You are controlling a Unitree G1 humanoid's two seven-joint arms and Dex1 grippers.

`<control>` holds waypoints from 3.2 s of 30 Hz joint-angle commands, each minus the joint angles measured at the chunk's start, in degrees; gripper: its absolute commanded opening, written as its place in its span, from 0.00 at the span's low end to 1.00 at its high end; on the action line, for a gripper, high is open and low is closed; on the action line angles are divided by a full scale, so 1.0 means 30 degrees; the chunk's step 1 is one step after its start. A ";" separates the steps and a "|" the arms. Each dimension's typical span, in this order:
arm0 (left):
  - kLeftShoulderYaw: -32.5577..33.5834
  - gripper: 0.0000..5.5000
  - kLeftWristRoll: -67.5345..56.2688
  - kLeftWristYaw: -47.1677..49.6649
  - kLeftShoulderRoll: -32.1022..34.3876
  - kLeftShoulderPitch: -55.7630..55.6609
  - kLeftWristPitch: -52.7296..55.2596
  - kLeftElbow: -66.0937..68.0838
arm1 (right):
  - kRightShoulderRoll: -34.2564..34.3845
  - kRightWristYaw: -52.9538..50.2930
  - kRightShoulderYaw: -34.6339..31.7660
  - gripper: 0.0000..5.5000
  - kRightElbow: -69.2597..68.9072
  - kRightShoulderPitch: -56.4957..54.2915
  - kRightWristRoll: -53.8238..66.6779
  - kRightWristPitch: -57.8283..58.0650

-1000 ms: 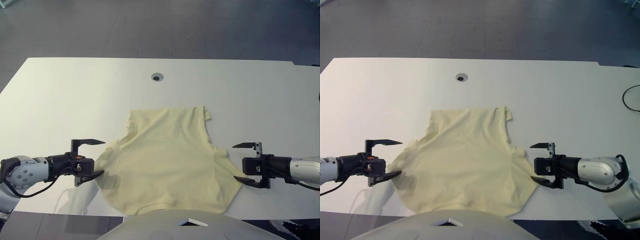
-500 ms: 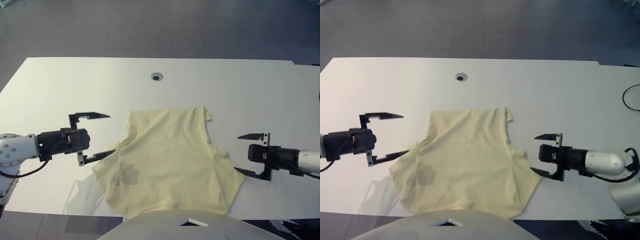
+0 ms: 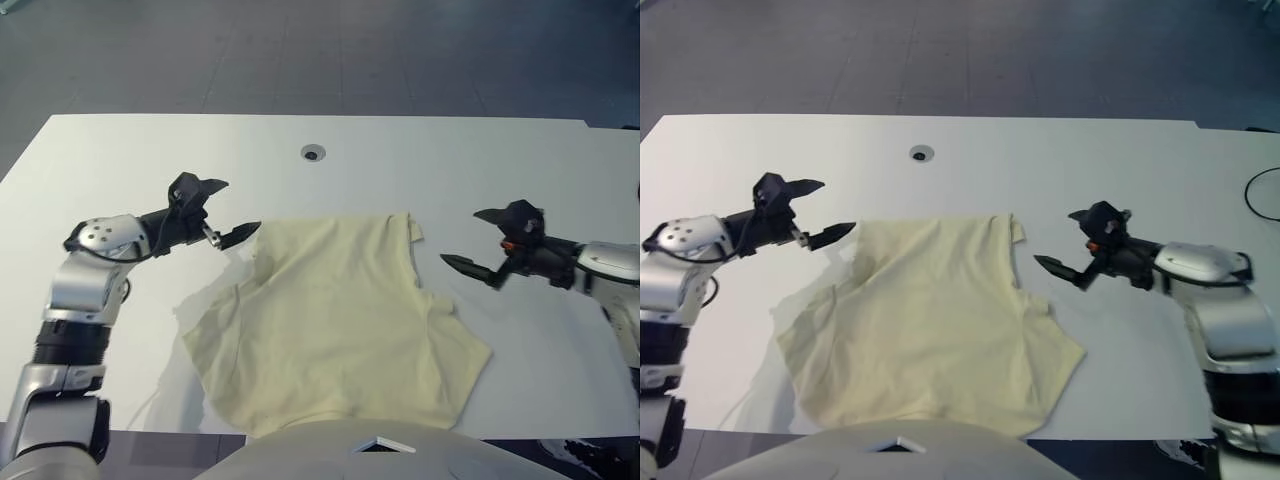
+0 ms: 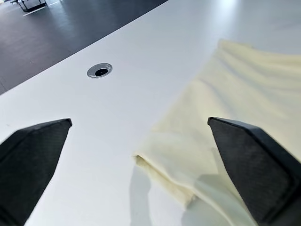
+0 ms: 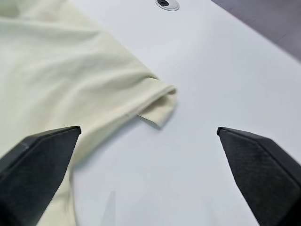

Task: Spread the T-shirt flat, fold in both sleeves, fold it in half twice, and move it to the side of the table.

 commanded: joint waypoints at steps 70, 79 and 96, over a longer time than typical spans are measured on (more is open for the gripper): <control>0.1779 0.00 -0.1338 -0.7699 -0.2036 0.1444 -0.0952 -0.0081 | 0.3855 0.1764 0.1974 0.00 0.6154 -0.6158 -0.1266 -0.0233; 0.1837 0.00 -0.3181 -1.0016 0.0840 0.6936 -0.0075 -0.7230 | 0.1451 0.3783 0.1367 0.00 -0.0603 -0.1621 0.0946 0.0450; -0.0260 0.20 0.0886 -1.1256 0.3955 1.1329 -0.5463 -0.7654 | -0.2803 0.6366 0.1869 0.13 -0.5686 0.6839 0.0176 -0.3771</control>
